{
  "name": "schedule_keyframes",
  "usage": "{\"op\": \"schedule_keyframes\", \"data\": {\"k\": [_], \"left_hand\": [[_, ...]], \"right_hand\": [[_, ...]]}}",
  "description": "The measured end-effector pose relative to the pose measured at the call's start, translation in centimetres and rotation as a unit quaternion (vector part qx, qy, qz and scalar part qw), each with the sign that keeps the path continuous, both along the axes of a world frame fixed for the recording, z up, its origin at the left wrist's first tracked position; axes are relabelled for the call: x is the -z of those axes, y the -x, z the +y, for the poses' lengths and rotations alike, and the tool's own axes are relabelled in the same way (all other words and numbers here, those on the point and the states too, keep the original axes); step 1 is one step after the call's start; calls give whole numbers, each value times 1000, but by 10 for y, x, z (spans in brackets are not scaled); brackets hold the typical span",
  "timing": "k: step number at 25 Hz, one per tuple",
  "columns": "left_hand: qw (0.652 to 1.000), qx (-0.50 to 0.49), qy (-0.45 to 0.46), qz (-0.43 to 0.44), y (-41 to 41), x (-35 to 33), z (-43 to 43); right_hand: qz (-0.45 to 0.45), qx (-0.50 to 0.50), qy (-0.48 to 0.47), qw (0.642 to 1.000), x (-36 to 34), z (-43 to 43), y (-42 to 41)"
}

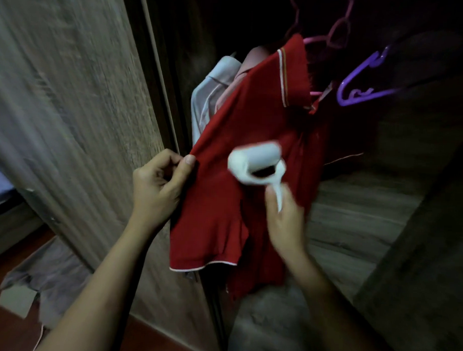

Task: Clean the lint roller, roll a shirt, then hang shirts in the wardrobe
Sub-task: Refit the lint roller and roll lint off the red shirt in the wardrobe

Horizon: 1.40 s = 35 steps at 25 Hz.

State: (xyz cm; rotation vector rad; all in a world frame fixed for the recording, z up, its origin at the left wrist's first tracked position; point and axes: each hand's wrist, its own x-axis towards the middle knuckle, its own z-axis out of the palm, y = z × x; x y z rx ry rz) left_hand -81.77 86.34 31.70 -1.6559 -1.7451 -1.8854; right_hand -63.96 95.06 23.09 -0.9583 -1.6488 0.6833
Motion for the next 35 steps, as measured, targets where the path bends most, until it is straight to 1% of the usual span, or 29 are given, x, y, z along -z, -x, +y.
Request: {"op": "schedule_keyframes", "data": {"k": [2, 3, 4, 5, 6, 9, 10, 11, 12, 13, 14, 16, 17, 18, 19, 21, 23, 25, 27, 28, 30, 31, 32, 33, 34, 35], "left_hand": [[1000, -5, -1, -3, 0, 2, 0], [1000, -8, -2, -4, 0, 3, 0], [1000, -10, -3, -4, -1, 3, -1], [1000, -12, -4, -4, 0, 3, -1], [1000, -11, -4, -5, 0, 3, -1], [1000, -5, -8, -21, 1, 2, 0], [1000, -7, -8, -26, 2, 2, 0], [1000, -10, -7, -28, 2, 3, 0], [1000, -13, -5, -28, 2, 3, 0], [1000, -15, -3, -26, 1, 3, 0], [1000, -16, -1, -21, 1, 3, 0], [1000, -13, 1, -8, 0, 2, -1], [1000, -11, 4, -4, 0, 1, -1], [1000, -7, 5, -7, 0, 1, -2], [1000, -3, 4, -12, 1, 1, -1], [1000, 2, 6, -18, 3, 2, 0], [1000, 4, 2, -25, 4, 2, -1], [1000, 1, 1, -25, 3, 2, -1], [1000, -3, 3, -15, 3, 2, -2], [1000, -1, 3, -12, 2, 0, -2], [1000, 4, 7, -11, 3, 0, -2], [1000, 4, 9, -10, 4, 0, -1], [1000, 3, 12, -8, 4, 0, -1], [1000, 3, 15, -5, 4, 0, -2], [1000, 3, 17, -1, 4, -1, -2], [1000, 3, 17, 4, 4, -1, -2]], "right_hand": [[-42, -48, 86, 994, 69, -34, 1], [-55, -56, 118, 990, 94, -46, -1], [-60, -56, 118, 990, 103, -48, -4], [-53, -40, 93, 993, 96, -39, -6], [-23, -25, 54, 998, 76, -24, -6], [46, 11, -71, 996, -33, 17, -12], [49, 14, -98, 994, -55, 27, -13], [37, 14, -105, 994, -58, 32, -11], [11, 8, -85, 996, -45, 30, -9], [-14, -2, -44, 999, -18, 24, -8], [-39, -12, 16, 999, 19, 13, -9], [-75, -27, 149, 986, 82, -11, -14], [-88, -26, 179, 980, 95, -17, -16], [-84, -20, 175, 981, 94, -13, -17], [-58, -14, 143, 988, 78, -1, -16], [-13, 12, 48, 999, 15, 22, -15], [33, 35, -32, 998, -41, 47, -16], [36, 33, -72, 996, -48, 59, -18], [-9, 27, -44, 999, -2, 54, -16], [-47, 28, 2, 999, 36, 48, -15], [-128, 19, 121, 984, 118, 25, -15], [-168, 3, 146, 975, 153, 12, -17], [-202, -26, 150, 967, 180, 0, -20], [-216, -36, 150, 964, 196, -6, -22], [-208, -22, 160, 965, 197, -8, -24], [-180, 7, 163, 970, 189, -2, -23]]}}
